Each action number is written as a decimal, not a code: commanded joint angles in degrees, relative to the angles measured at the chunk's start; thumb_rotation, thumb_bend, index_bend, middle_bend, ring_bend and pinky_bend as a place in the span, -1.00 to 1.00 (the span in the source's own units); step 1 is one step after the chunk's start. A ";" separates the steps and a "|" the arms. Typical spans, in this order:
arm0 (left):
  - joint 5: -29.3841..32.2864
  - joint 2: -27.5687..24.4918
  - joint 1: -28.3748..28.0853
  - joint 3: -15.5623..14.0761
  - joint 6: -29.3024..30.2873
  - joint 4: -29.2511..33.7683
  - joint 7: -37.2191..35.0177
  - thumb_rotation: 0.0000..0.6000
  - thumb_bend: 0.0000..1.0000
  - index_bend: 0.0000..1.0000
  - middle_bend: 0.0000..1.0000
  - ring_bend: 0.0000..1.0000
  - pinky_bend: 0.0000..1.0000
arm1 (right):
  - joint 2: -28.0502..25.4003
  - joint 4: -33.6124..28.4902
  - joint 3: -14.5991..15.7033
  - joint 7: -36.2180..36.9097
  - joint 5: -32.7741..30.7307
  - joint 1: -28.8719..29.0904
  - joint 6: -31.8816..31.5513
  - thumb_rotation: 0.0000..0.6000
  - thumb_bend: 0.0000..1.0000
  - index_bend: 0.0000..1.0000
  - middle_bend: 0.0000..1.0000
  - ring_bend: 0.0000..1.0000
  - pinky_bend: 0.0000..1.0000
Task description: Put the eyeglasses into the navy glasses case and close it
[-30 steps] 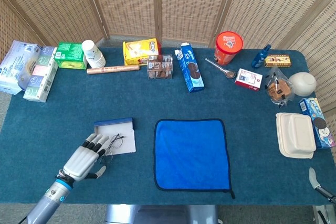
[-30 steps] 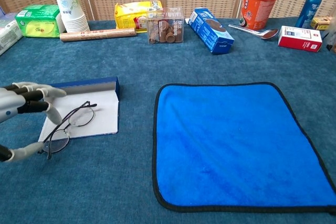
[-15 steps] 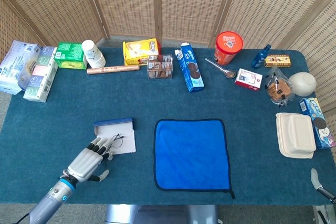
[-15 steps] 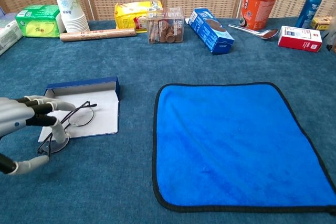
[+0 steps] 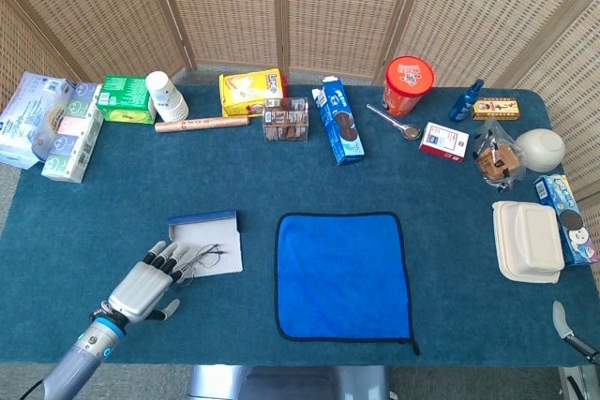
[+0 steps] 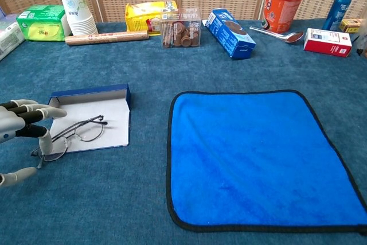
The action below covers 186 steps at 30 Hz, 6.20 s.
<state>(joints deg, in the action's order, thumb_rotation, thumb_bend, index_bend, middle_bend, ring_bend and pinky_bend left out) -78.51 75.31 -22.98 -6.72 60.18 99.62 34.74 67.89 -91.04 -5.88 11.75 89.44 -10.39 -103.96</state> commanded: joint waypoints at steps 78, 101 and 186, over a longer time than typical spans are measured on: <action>2.91 8.71 -0.86 5.08 3.65 -5.62 -0.78 0.30 -0.27 -0.28 -0.95 -1.00 -1.00 | 0.18 1.49 0.13 3.19 -0.60 -1.95 -1.78 0.13 -0.27 -0.93 -0.75 -1.00 -0.79; 3.31 7.50 -1.89 4.08 2.79 -1.76 -0.98 0.27 -0.28 -0.29 -0.97 -1.00 -1.00 | 0.42 2.46 -0.01 4.36 -0.90 -2.52 -2.14 0.13 -0.27 -0.93 -0.75 -1.00 -0.79; 11.48 11.01 -7.99 10.47 1.35 -10.37 1.77 0.26 -0.27 -0.34 -1.00 -1.00 -1.00 | 0.93 2.68 0.01 4.47 -0.59 -3.06 -2.52 0.13 -0.27 -0.94 -0.76 -1.00 -0.79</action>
<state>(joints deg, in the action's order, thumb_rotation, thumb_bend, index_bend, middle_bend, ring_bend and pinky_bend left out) -67.14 86.28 -30.88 3.65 61.61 89.31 36.47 68.82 -88.37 -5.87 16.22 88.85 -13.45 -106.49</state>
